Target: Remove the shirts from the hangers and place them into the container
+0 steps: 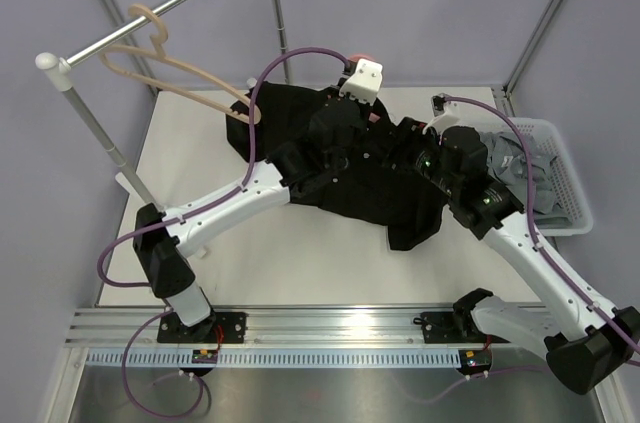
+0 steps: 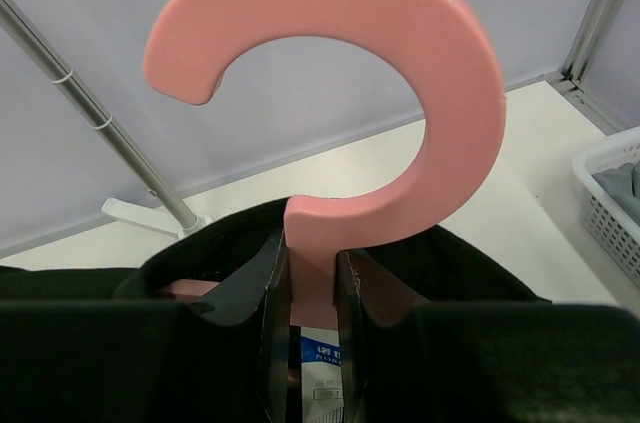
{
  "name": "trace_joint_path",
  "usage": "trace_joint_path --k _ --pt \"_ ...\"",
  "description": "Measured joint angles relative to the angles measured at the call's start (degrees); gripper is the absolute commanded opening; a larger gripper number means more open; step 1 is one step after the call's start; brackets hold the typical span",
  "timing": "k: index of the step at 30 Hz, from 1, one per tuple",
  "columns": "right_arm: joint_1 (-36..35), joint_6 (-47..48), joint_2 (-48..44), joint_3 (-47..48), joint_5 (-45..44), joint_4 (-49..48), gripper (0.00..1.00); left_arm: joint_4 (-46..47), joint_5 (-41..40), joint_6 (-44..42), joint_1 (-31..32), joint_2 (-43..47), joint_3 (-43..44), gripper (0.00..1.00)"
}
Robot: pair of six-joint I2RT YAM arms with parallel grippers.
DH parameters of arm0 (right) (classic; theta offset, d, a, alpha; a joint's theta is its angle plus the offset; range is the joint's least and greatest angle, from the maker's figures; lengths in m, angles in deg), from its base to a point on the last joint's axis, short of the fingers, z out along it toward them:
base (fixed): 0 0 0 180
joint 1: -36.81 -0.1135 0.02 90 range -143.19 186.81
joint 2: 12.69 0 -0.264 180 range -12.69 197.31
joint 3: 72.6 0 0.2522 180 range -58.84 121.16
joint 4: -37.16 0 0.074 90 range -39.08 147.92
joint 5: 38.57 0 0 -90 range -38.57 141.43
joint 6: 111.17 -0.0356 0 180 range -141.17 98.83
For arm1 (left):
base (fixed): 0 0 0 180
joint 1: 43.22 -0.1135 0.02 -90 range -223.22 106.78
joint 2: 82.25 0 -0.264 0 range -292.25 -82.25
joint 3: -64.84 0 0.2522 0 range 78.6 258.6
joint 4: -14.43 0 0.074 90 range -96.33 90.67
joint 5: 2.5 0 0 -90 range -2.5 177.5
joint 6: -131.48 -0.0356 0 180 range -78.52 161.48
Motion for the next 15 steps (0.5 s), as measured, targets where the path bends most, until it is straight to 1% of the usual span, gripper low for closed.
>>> trace_joint_path --k 5,8,11,12,14,15 --pt "-0.1 0.2 1.8 -0.2 3.8 -4.7 0.58 -0.4 0.0 0.3 0.0 1.2 -1.0 0.0" --pt "-0.1 0.2 2.6 -0.2 5.5 -6.9 0.54 -0.5 0.0 0.5 0.0 2.2 -1.6 0.0" --pt "-0.1 0.2 3.4 -0.3 6.8 -8.3 0.43 -0.7 0.0 0.8 0.0 3.1 -1.8 0.0" --pt "-0.1 0.2 3.6 -0.3 7.0 -8.7 0.35 -0.8 0.0 0.9 0.0 3.3 -1.8 0.0" --pt "-0.1 0.4 3.7 -0.9 7.3 -9.7 0.26 -0.9 0.0 0.9 0.0 3.7 -1.8 0.0" --pt "-0.1 0.4 3.7 -1.1 7.3 -9.7 0.16 -1.0 0.0 0.9 0.0 3.9 -1.9 0.0"
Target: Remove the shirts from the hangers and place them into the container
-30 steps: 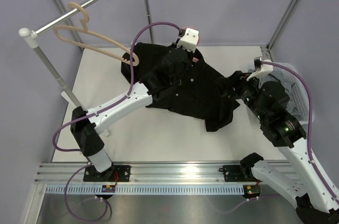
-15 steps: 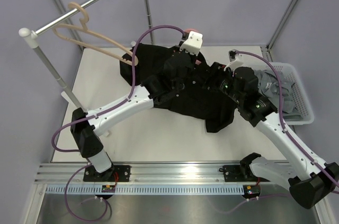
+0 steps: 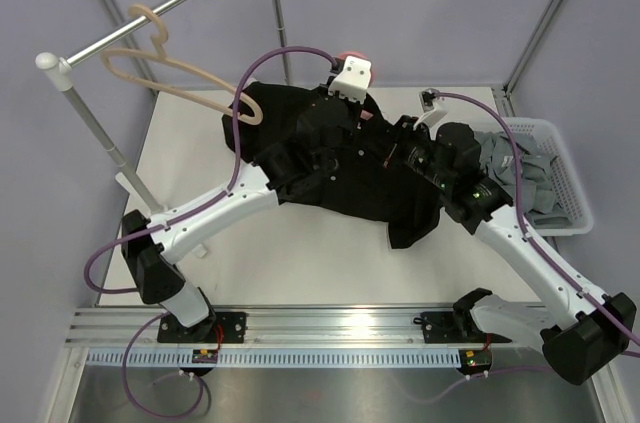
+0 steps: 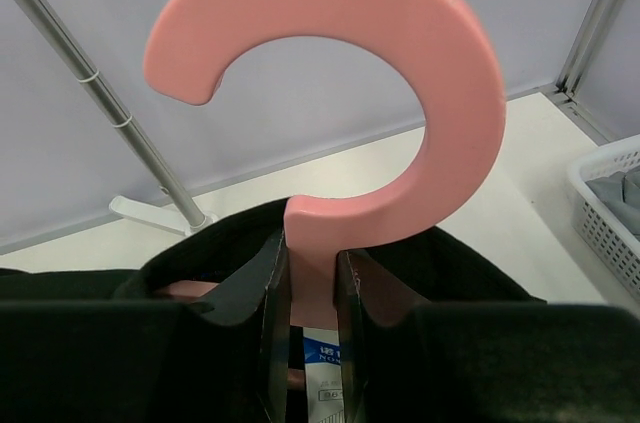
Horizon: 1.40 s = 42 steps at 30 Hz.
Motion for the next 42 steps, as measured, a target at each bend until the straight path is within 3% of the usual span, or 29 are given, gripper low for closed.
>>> trace_joint_path --k 4,14,25,32,42 --pt "0.0 0.9 -0.6 -0.3 -0.5 1.2 0.0 -0.5 -0.1 0.0 0.0 1.2 -1.3 0.0" --pt "-0.1 6.6 -8.7 1.6 -5.6 15.2 0.0 1.4 -0.3 -1.4 -0.2 6.8 -12.5 0.0" --pt "-0.5 13.9 -11.8 8.1 -18.7 30.2 0.0 2.8 1.4 -2.4 -1.9 12.2 -18.9 0.0" --pt "-0.4 16.3 -13.2 9.0 -23.4 32.9 0.0 2.4 4.8 -0.7 -3.7 15.0 -20.2 0.0" --pt "1.2 17.0 -12.7 8.0 -23.5 33.6 0.0 1.9 7.0 3.4 -6.7 18.3 -22.6 0.0"
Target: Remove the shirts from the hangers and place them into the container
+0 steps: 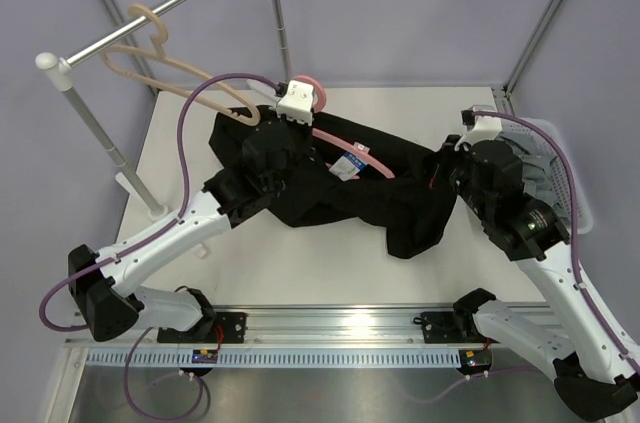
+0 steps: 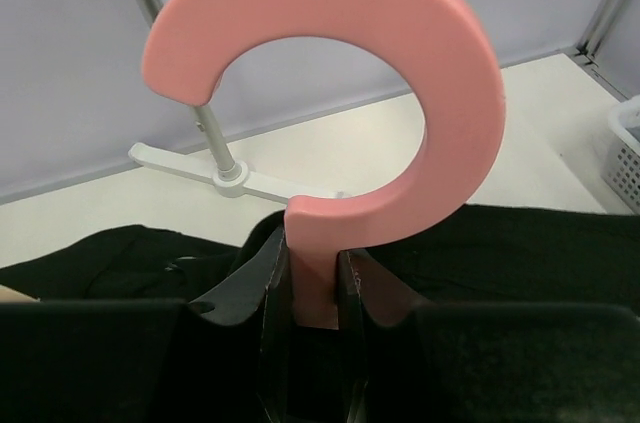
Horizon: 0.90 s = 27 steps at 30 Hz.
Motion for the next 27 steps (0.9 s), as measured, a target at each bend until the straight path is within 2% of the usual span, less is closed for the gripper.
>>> trace_joint_path --k 10,21,22,26,27 --pt "0.6 -0.2 -0.6 -3.8 4.5 -0.5 0.0 -3.7 -2.5 3.2 -1.2 -1.6 5.1 0.0" --pt "1.2 -0.2 3.2 -8.1 4.5 -2.1 0.0 -5.0 5.5 5.0 -2.9 -0.3 5.4 0.0" --pt "1.2 -0.2 3.7 -8.1 4.8 -2.1 0.01 -5.3 6.5 5.7 -3.0 0.1 5.4 0.0" --pt "1.5 -0.1 4.1 -8.1 5.5 -2.0 0.19 -5.9 12.1 9.0 -3.4 2.1 5.4 0.0" --pt "1.5 0.0 3.9 -8.1 5.6 -2.0 0.28 -5.9 13.6 9.9 -3.5 2.4 5.4 0.0"
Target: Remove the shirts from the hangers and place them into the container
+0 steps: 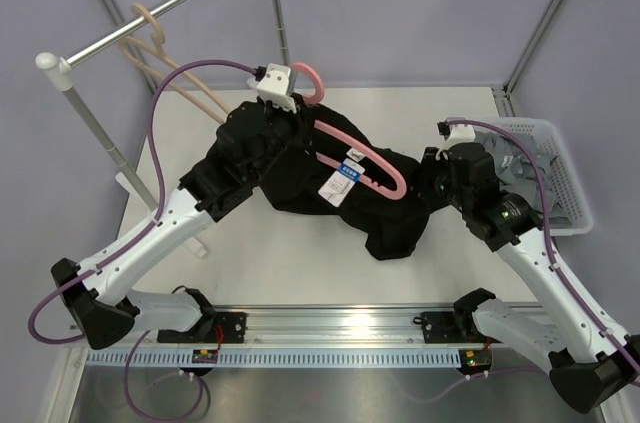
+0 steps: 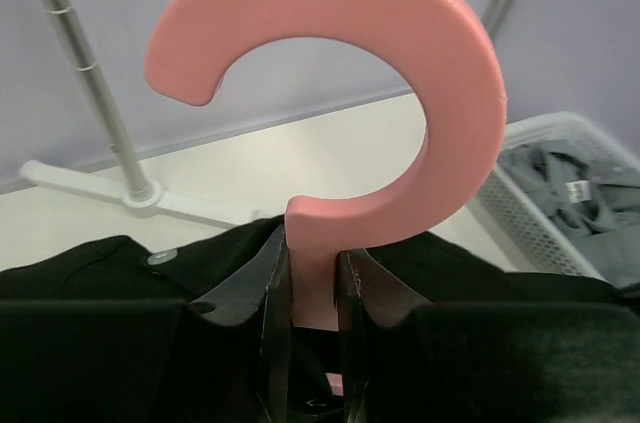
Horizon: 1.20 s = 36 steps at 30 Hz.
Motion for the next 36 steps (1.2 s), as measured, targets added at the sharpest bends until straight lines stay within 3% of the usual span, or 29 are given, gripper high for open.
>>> trace_joint_path --k 6,9,10,13,21,30,36 --pt "0.1 1.2 -2.4 0.1 0.8 1.5 0.34 0.0 9.8 6.2 -0.2 0.0 0.2 0.0" --pt "0.1 1.3 -2.6 0.2 0.9 1.7 0.45 0.0 13.6 9.3 -0.2 -0.9 1.4 0.0" --pt "0.2 1.4 -2.5 0.2 1.1 1.8 0.55 0.0 14.7 10.1 -0.2 -1.3 2.0 0.0" --pt "0.2 1.3 -2.2 0.2 2.3 1.9 0.64 0.6 17.1 12.2 -0.2 -2.3 3.8 0.0" --pt "0.2 1.9 -4.5 1.9 2.8 4.9 0.68 2.1 14.4 10.9 0.1 -2.6 3.6 0.0" --pt "0.2 5.3 -11.6 14.1 2.1 11.1 0.7 1.7 7.9 6.1 0.1 -7.0 1.0 0.0" --pt "0.3 8.4 -13.4 16.2 7.1 12.3 0.7 0.7 6.4 4.5 0.2 -9.3 1.0 0.0"
